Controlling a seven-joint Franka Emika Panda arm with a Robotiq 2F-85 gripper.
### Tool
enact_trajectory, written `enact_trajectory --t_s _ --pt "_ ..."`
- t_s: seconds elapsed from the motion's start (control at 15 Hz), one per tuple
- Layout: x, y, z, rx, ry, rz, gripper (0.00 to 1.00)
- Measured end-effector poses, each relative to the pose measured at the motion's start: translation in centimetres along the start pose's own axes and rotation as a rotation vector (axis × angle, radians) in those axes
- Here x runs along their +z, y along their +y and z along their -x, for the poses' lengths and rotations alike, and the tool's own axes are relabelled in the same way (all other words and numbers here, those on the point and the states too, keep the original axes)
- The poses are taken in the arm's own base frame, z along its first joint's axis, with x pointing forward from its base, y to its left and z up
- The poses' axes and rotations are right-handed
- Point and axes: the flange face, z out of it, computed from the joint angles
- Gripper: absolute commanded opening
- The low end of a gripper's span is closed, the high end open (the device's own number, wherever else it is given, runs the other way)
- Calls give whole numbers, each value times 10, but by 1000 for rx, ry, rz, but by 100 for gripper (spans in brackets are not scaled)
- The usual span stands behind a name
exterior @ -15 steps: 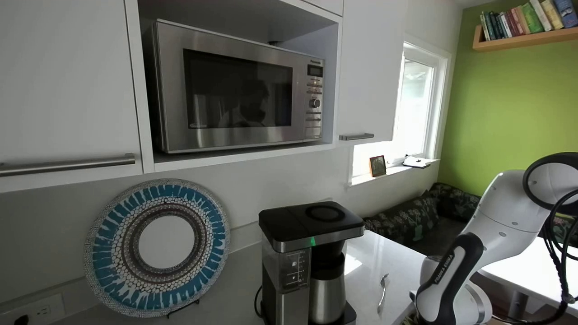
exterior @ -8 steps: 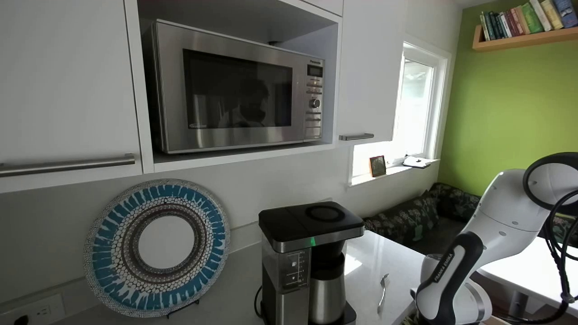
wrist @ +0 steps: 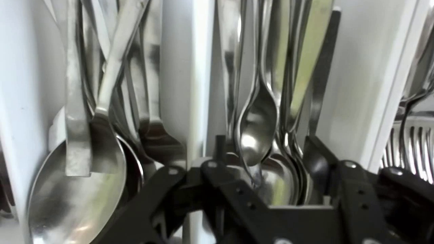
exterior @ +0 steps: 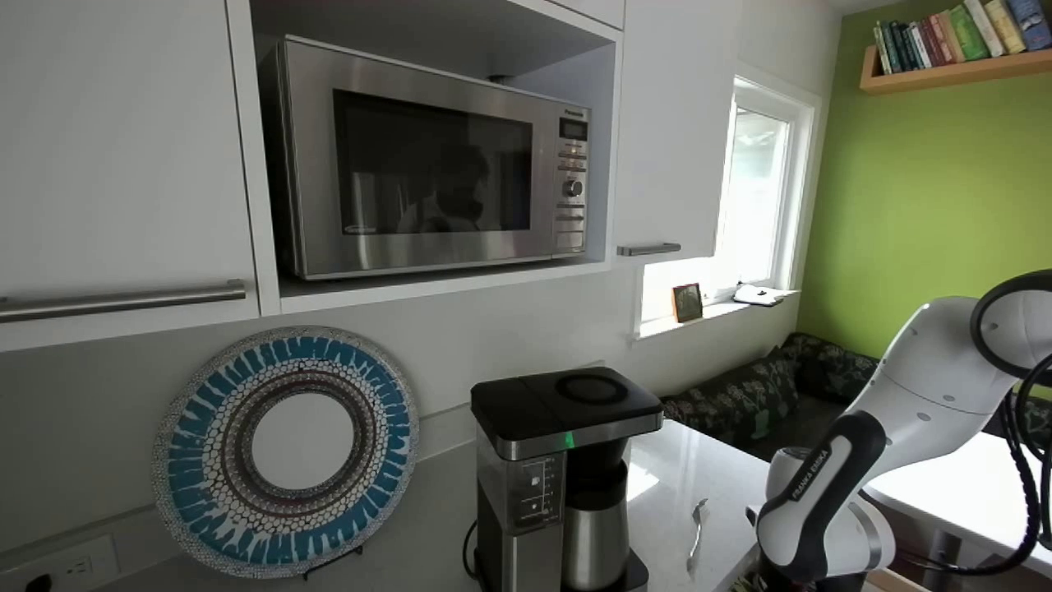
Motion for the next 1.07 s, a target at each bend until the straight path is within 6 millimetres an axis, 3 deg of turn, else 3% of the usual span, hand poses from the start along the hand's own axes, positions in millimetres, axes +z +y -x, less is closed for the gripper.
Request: enact_trajectory --t_s 0.07,0.13,0.2,0.27,0.33,0.73,0.8,0.93,1.0,1.07 --pt "-1 1 0 1 2 2 49" --pt "-1 1 0 2 3 2 44" --pt "-1 1 0 3 4 2 45" --pt "-1 1 0 4 4 2 34" --pt "-1 1 0 5 3 1 31" --pt "5 -3 1 21 -3 -16 46" --pt "6 -5 0 23 -4 -19 40" --pt "9 -7 0 26 -5 -25 16" --pt "10 -8 0 26 -6 -27 14" --pt "11 -9 0 26 -8 -29 5"
